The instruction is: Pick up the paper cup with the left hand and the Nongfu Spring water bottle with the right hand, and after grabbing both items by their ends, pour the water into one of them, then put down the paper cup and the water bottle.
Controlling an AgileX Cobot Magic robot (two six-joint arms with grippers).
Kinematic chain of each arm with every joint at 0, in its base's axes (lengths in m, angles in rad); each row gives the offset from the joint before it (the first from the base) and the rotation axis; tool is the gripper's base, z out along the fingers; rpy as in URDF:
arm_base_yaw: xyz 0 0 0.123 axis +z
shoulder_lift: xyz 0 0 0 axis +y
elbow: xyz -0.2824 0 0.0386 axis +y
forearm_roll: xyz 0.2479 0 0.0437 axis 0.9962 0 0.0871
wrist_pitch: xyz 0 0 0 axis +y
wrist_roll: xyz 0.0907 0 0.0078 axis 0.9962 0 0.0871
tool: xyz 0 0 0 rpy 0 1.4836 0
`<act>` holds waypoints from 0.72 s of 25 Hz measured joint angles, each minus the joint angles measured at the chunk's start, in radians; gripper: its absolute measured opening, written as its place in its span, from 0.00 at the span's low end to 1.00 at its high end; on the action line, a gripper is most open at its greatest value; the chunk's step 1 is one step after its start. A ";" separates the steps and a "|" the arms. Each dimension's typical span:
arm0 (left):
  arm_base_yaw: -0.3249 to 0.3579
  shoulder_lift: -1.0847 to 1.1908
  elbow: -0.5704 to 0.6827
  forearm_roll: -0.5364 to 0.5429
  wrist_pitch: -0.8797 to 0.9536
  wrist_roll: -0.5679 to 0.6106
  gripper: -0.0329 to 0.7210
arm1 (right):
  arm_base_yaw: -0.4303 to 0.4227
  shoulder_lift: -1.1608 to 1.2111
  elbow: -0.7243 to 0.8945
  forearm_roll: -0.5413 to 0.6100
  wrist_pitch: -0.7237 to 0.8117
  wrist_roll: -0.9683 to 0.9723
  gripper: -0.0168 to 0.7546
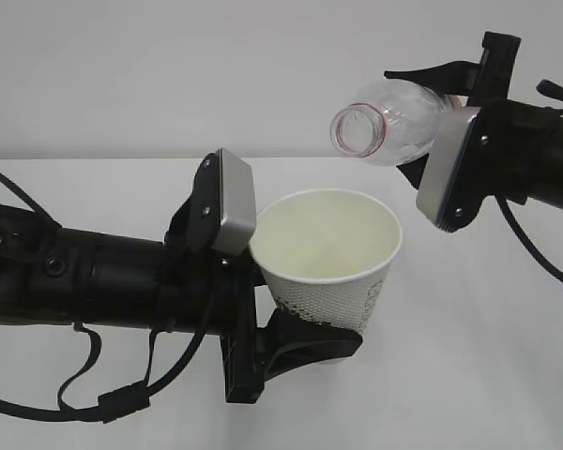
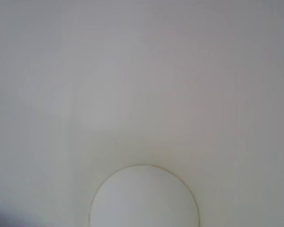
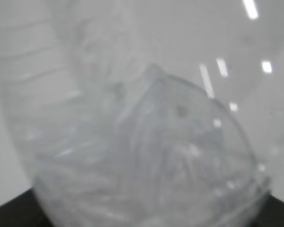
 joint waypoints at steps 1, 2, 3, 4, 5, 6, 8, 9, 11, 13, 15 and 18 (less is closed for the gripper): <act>0.000 0.000 0.000 0.000 0.000 -0.002 0.74 | 0.000 0.000 0.000 0.000 0.002 -0.002 0.64; 0.000 0.000 0.000 0.000 0.000 -0.003 0.74 | 0.000 0.000 0.000 0.000 0.002 -0.004 0.64; 0.000 0.000 0.000 0.000 0.000 -0.006 0.74 | 0.000 0.000 0.000 0.000 0.002 -0.007 0.64; 0.000 0.000 0.000 0.000 0.000 -0.009 0.73 | 0.000 0.000 -0.002 -0.001 0.004 -0.009 0.64; 0.000 0.000 0.000 0.000 0.000 -0.010 0.73 | 0.000 0.000 -0.007 -0.002 0.005 -0.014 0.64; 0.000 0.000 0.000 0.001 0.000 -0.017 0.73 | 0.000 0.000 -0.012 -0.002 0.005 -0.019 0.64; 0.000 0.000 0.000 0.001 0.000 -0.024 0.73 | 0.000 0.000 -0.021 -0.002 0.005 -0.021 0.64; 0.000 0.000 0.000 0.001 0.000 -0.024 0.73 | 0.000 0.000 -0.021 -0.002 0.005 -0.023 0.64; 0.000 0.000 0.000 0.001 0.000 -0.026 0.73 | 0.000 0.000 -0.025 -0.004 0.008 -0.032 0.64; 0.000 0.000 0.000 0.001 0.000 -0.027 0.73 | 0.000 0.000 -0.029 -0.006 0.010 -0.050 0.64; 0.000 0.000 0.000 0.002 0.000 -0.027 0.73 | 0.000 0.000 -0.032 -0.006 0.010 -0.059 0.64; 0.000 0.000 0.000 0.014 0.000 -0.027 0.73 | 0.000 0.000 -0.034 -0.006 0.010 -0.072 0.64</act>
